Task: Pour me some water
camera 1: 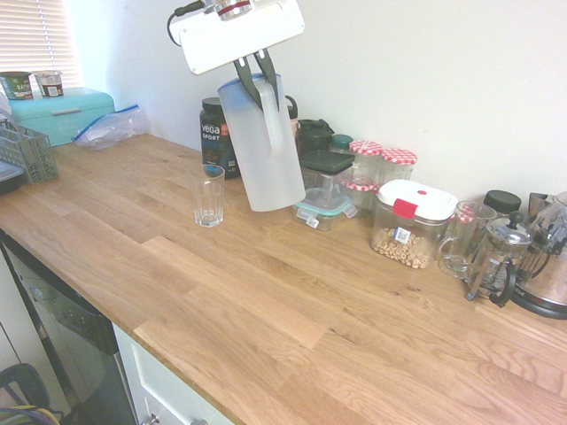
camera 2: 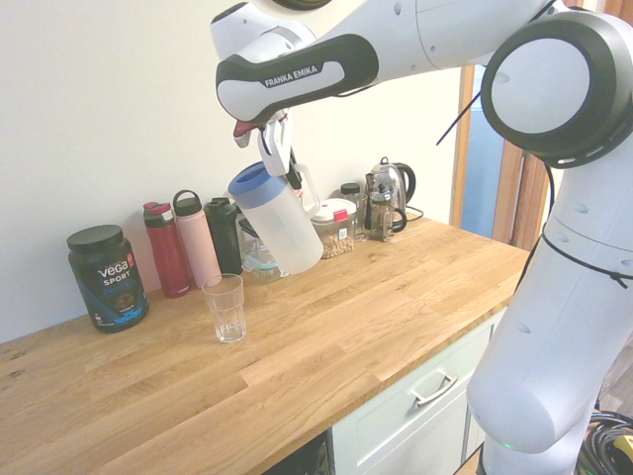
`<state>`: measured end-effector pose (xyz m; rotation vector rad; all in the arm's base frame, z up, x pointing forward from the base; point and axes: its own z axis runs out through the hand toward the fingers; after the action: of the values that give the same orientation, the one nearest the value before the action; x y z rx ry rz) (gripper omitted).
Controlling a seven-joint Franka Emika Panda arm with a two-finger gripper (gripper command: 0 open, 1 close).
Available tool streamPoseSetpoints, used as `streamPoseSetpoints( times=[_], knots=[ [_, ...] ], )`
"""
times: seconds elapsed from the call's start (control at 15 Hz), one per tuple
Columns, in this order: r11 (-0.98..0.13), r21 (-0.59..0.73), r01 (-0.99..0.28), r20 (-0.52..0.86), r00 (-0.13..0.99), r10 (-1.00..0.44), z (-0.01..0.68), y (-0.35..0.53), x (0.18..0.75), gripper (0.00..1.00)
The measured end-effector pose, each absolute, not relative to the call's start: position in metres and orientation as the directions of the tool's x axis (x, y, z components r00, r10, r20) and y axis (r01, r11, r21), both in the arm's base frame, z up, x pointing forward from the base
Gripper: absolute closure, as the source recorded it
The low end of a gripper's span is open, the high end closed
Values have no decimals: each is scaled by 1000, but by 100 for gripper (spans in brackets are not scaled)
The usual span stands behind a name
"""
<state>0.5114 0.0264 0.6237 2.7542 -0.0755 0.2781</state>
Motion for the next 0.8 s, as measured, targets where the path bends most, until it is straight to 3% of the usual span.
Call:
streamPoseSetpoints(
  times=[0.33, 0.8],
  knots=[
    [-922, 190, -337, 250, 925, -287, 600, -32, 503, 100],
    [-785, 5, -620, 349, 737, -579, 576, -91, 453, 100]
  ],
)
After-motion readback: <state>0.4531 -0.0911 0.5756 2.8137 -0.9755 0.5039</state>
